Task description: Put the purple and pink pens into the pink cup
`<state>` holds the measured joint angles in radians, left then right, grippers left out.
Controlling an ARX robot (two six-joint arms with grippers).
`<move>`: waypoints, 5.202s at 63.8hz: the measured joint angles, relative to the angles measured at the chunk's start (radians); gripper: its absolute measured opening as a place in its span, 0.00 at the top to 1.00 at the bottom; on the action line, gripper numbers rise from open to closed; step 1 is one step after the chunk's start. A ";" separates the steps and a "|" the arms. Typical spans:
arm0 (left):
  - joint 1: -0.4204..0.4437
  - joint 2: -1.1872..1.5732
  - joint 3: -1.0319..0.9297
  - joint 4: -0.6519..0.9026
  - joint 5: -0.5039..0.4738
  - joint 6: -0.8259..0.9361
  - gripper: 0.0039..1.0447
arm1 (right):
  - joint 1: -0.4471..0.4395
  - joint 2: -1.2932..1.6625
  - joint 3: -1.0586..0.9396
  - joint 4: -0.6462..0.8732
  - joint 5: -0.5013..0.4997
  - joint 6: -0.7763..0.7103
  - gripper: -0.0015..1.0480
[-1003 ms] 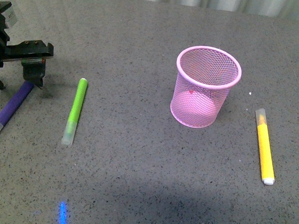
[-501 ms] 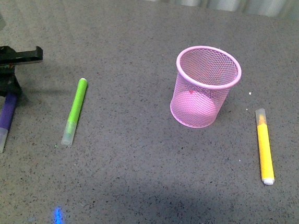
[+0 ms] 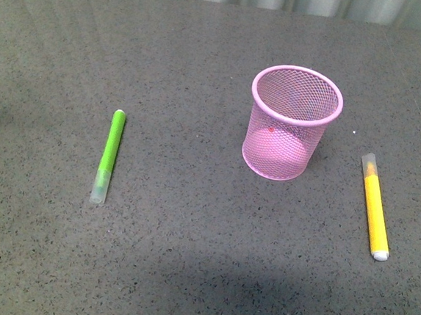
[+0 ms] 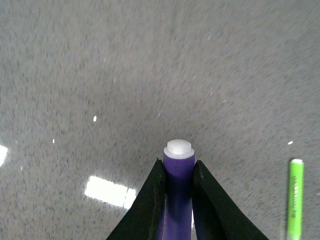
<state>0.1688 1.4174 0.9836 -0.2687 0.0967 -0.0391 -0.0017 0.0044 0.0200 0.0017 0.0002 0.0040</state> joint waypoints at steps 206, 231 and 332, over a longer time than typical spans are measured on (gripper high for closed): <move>-0.169 -0.348 -0.782 1.131 -0.099 0.021 0.99 | 0.000 -0.001 0.000 0.000 0.000 0.000 0.07; -0.169 -0.589 -0.901 1.004 -0.097 0.028 0.98 | 0.000 0.000 0.000 0.000 0.000 0.000 0.07; -0.169 -1.329 -0.977 0.330 -0.097 0.028 0.98 | 0.000 0.000 0.000 0.000 0.001 0.000 0.07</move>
<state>0.0002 0.0883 0.0067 0.0616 -0.0006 -0.0109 -0.0017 0.0040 0.0200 0.0017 0.0010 0.0040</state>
